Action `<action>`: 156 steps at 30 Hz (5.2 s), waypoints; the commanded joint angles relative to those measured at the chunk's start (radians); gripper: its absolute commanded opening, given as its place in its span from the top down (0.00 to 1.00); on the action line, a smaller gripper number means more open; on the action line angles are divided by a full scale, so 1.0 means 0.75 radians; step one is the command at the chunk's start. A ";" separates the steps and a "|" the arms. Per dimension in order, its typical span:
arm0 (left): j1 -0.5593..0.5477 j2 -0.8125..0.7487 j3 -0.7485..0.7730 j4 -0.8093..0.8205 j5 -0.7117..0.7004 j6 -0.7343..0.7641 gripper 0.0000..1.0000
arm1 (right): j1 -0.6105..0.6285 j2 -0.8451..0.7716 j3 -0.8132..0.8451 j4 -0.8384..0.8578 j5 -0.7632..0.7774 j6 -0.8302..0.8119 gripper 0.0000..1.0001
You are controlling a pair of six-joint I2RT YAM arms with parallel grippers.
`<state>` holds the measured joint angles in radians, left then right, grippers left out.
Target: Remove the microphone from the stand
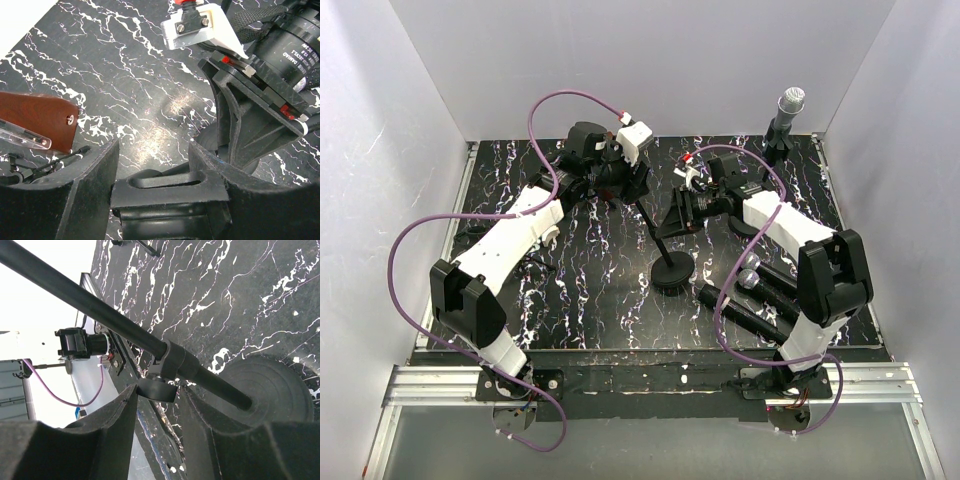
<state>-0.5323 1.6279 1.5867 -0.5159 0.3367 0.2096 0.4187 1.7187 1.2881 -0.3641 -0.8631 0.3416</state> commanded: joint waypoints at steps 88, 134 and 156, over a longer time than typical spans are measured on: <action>0.000 -0.115 -0.058 0.005 0.009 -0.028 0.45 | 0.235 -0.285 -0.969 1.986 0.055 -2.630 0.88; 0.002 -0.093 -0.040 0.019 0.032 -0.042 0.45 | 0.033 0.163 0.271 -0.208 -0.158 -0.204 0.39; 0.002 -0.078 -0.036 0.019 0.028 -0.030 0.45 | 0.151 0.053 0.252 -0.200 0.127 -0.786 0.99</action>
<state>-0.5240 1.5822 1.5311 -0.5041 0.3218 0.2020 0.4656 1.8473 1.4574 -0.5209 -0.9665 0.0883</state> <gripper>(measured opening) 0.554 0.076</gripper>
